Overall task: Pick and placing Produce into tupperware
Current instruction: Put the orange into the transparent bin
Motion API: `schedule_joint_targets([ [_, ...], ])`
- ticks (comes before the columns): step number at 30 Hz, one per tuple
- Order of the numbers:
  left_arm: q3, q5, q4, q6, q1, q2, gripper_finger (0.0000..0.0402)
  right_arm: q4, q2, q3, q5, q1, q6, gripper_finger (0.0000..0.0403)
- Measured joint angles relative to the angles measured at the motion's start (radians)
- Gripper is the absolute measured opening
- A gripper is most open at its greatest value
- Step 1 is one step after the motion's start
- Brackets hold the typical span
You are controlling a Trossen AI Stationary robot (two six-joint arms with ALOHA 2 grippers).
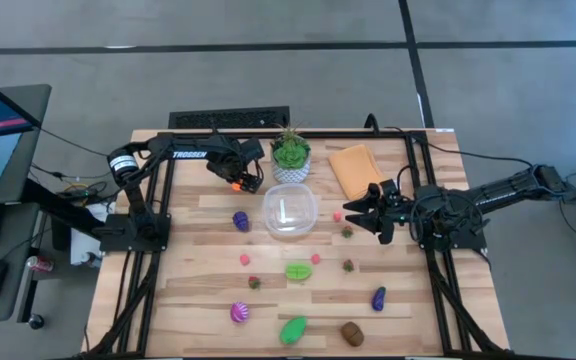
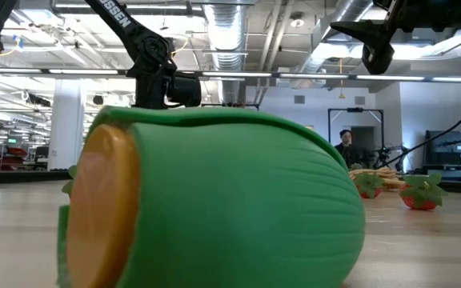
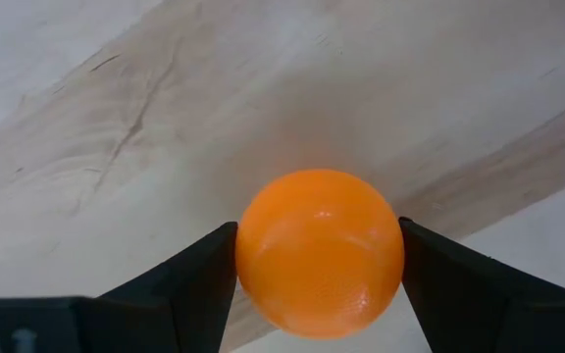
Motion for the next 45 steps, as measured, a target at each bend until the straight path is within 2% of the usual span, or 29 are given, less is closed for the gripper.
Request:
schedule_joint_targets([
  [6, 0.000, 0.013, -0.027, 0.014, -0.002, -0.035, 0.0251, 0.000, 0.000, 0.000, 0.000, 0.000, 0.000, 0.0255],
  [15, 0.000, 0.013, -0.050, 0.041, -0.020, -0.186, 0.0251, 0.000, 0.000, 0.000, 0.002, 0.000, 0.000, 0.0255],
  [22, 0.000, 0.012, -0.044, 0.046, -0.082, -0.335, 0.0251, 0.000, 0.000, 0.000, 0.013, 0.000, 0.000, 0.0255],
  [28, 0.000, 0.012, -0.015, 0.051, -0.190, -0.417, 0.0251, -0.001, 0.000, 0.000, 0.024, 0.000, -0.006, 0.0255],
  [36, 0.000, 0.005, 0.168, 0.145, -0.367, -0.407, 0.0251, -0.001, 0.000, 0.000, 0.036, 0.000, -0.008, 0.0255],
  [40, 0.002, 0.002, 0.285, 0.204, -0.417, -0.390, 0.0251, 0.000, 0.000, 0.000, 0.046, 0.000, -0.008, 0.0255],
  [45, 0.001, -0.031, 0.339, 0.231, -0.439, -0.346, 0.0251, 0.003, 0.002, 0.000, 0.046, 0.000, -0.001, 0.0255],
])
